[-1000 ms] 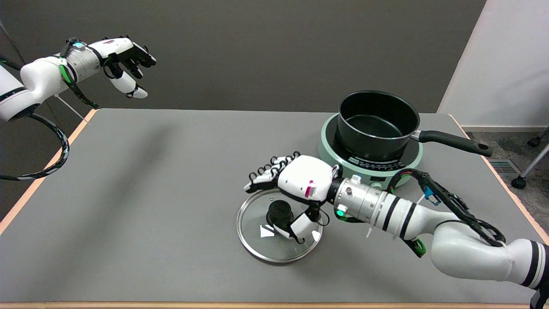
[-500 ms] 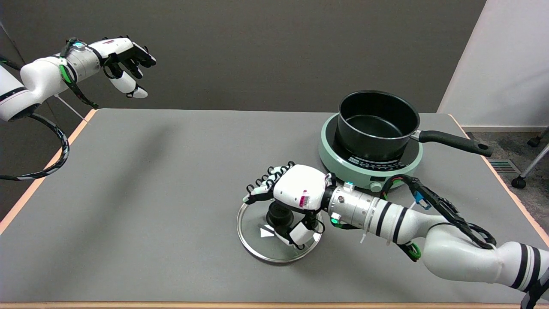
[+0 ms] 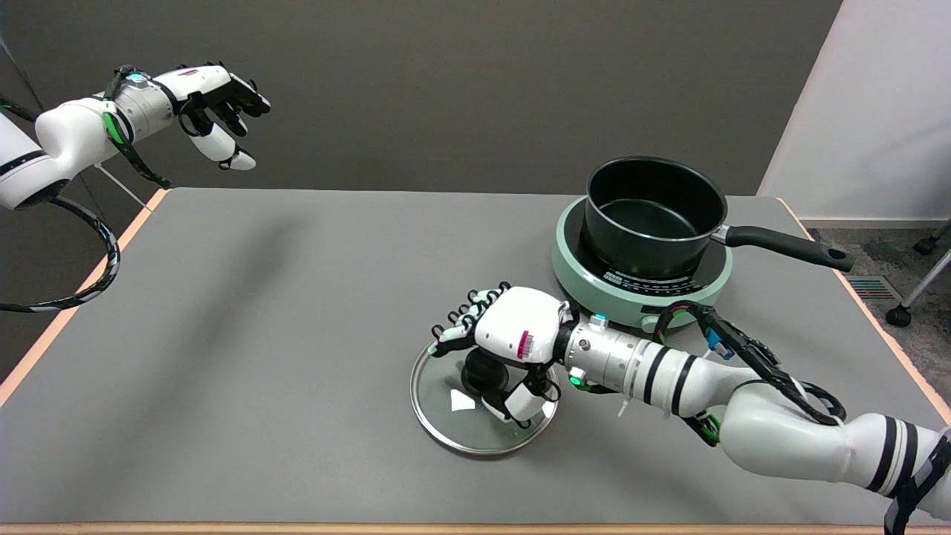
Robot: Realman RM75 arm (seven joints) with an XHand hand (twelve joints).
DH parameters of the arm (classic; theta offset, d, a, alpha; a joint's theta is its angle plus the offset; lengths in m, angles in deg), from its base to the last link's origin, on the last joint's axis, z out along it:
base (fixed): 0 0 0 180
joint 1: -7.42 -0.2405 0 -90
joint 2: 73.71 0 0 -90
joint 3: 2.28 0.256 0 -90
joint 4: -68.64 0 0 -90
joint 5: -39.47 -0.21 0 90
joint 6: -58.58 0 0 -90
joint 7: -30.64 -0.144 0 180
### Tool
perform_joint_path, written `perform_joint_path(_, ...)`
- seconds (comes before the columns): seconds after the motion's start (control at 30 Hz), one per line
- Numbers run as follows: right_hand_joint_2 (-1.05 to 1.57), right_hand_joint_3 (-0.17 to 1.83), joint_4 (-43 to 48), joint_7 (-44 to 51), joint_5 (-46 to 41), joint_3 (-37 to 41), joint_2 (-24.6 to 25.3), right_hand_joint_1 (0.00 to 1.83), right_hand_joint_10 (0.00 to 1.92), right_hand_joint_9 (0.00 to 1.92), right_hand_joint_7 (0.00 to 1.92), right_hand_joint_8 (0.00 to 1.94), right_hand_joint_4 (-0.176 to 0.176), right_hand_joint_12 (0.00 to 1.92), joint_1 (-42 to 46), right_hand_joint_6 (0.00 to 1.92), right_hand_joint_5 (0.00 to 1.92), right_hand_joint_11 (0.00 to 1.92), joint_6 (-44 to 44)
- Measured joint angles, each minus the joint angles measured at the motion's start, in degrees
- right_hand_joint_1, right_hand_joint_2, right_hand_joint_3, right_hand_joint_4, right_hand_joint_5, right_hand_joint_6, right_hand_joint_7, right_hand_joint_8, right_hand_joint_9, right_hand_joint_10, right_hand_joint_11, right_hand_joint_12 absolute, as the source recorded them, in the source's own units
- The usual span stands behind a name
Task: Place the pot onto the induction cooker.
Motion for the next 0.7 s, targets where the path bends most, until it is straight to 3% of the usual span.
perform_joint_path(0.2,0.59,0.95,-0.74,0.26,0.95,0.51,0.03,1.01,0.46,0.68,0.71,0.23,0.146,0.95,-0.11,0.42,0.63,0.43,-0.44)
perform_joint_path(0.7,0.62,0.97,-1.48,0.55,1.98,1.42,-0.26,0.96,0.54,0.71,0.76,0.27,0.147,0.98,0.03,0.49,0.63,0.45,-0.87)
